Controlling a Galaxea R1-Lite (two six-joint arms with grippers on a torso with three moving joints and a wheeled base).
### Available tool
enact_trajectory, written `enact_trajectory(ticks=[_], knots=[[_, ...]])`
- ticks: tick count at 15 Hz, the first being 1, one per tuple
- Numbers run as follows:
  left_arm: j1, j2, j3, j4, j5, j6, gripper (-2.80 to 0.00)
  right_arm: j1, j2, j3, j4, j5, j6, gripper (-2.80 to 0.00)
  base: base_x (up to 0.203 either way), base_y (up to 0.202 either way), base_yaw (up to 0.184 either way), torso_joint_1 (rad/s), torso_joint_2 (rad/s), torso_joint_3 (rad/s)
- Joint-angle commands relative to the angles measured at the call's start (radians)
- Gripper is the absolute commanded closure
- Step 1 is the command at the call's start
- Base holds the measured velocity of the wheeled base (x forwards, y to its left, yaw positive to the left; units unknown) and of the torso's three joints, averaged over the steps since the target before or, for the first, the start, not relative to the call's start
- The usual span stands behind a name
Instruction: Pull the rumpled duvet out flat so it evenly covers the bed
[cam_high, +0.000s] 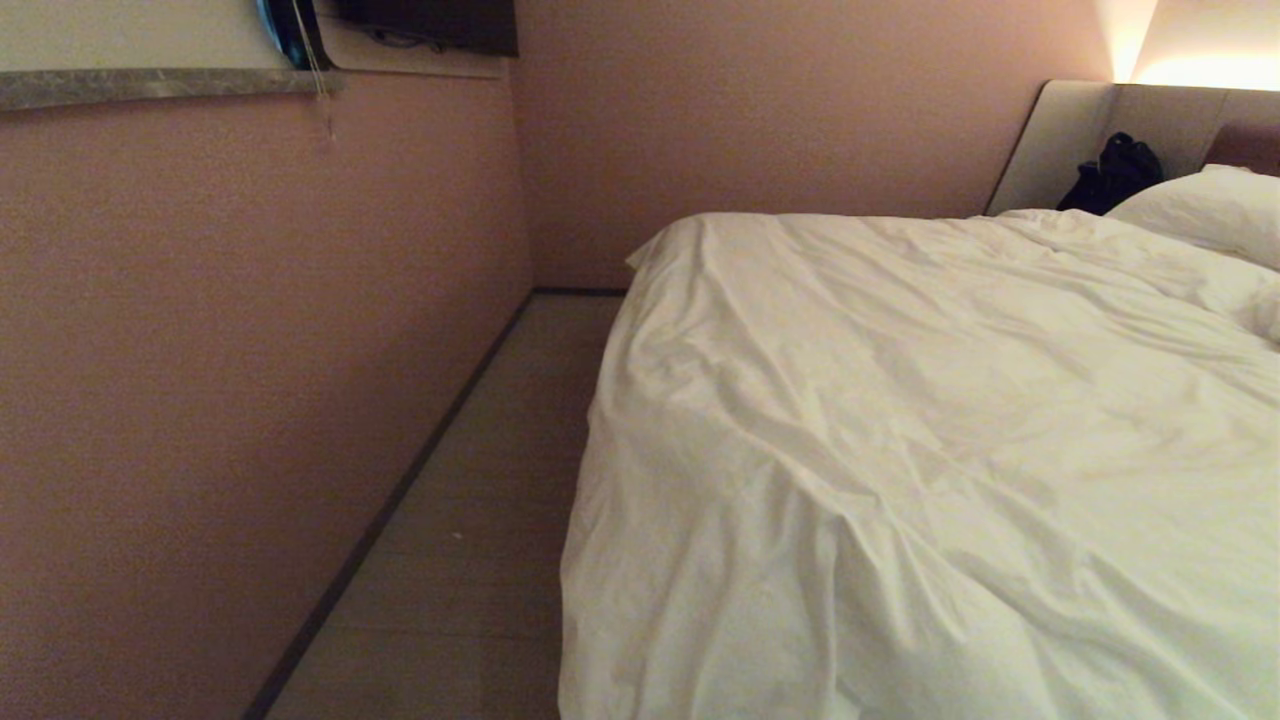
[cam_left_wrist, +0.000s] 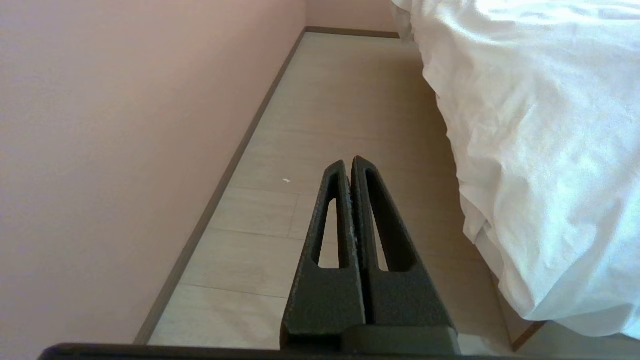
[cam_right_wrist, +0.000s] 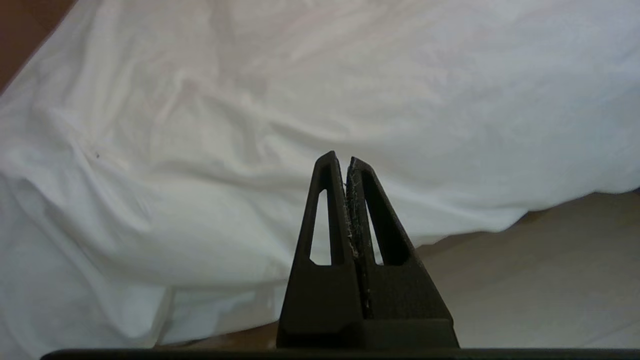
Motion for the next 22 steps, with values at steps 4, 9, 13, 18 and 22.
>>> enact_trajectory(ticks=[4,9,13,18,22], knots=[[0.000,0.000,0.000,-0.001,0.000,0.000,0.00,-0.001,0.001,0.056,-0.006,-0.046,0.034,0.00,0.000,0.000,0.000,0.000,0.00,0.000],[0.000,0.000,0.000,-0.001,0.000,0.000,0.00,0.005,0.001,0.061,-0.169,0.042,0.036,0.00,0.000,0.000,0.000,0.000,0.00,0.000],[0.000,0.000,0.000,-0.001,0.000,0.000,0.00,0.005,-0.002,0.049,-0.172,0.067,-0.005,0.00,0.000,0.000,0.000,0.000,0.00,0.000],[0.000,0.000,0.000,-0.001,0.000,0.000,0.00,-0.132,0.034,0.057,-0.164,0.021,-0.065,0.00,0.000,0.000,0.000,0.000,0.00,0.000],[0.000,0.000,0.000,-0.001,0.000,0.000,0.00,-0.215,-0.007,0.144,-0.257,0.069,-0.050,0.00,0.000,0.000,0.000,0.000,0.00,0.000]])
